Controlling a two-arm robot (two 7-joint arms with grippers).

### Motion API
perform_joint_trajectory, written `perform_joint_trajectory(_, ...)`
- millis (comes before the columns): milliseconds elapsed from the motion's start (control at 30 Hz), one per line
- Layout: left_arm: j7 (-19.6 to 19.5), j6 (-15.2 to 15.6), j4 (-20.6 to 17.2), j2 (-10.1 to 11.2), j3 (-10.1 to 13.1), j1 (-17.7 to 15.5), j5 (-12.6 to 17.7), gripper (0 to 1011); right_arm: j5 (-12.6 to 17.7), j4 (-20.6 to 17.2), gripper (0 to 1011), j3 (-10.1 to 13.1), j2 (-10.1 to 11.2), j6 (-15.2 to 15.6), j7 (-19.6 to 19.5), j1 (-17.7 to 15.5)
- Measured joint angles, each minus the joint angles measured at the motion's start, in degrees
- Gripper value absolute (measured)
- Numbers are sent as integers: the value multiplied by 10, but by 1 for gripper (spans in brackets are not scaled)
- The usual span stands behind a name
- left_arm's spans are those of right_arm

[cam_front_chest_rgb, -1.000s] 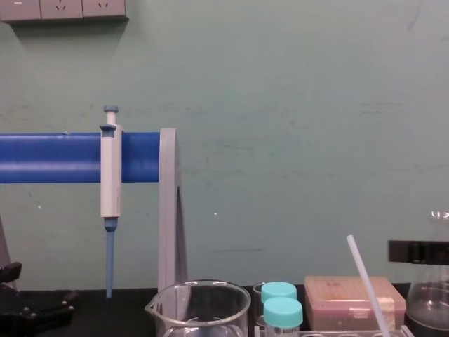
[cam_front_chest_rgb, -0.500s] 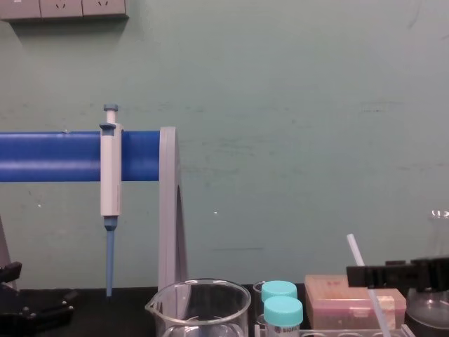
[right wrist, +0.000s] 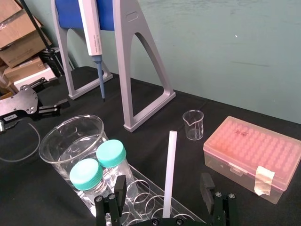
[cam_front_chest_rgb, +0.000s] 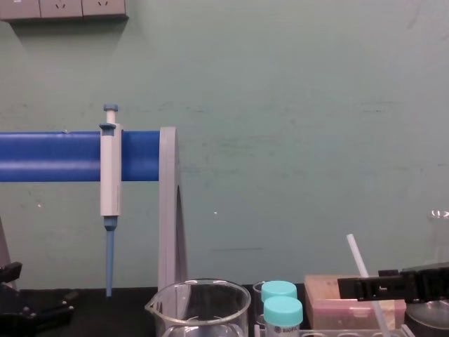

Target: Pick up the stirring rod with one hand, then place it down.

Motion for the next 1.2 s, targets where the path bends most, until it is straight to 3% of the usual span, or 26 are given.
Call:
perform_joint_trajectory(100,0,0,0,0,0,0,0,1000,1,0,1003,0,0,0,0,0)
perform_joint_trajectory(300,0,0,0,0,0,0,0,1000,2,0,908,1,0,0,0,0)
perform_joint_trajectory(1200,0,0,0,0,0,0,0,1000,4,0,66,1,0,0,2,0)
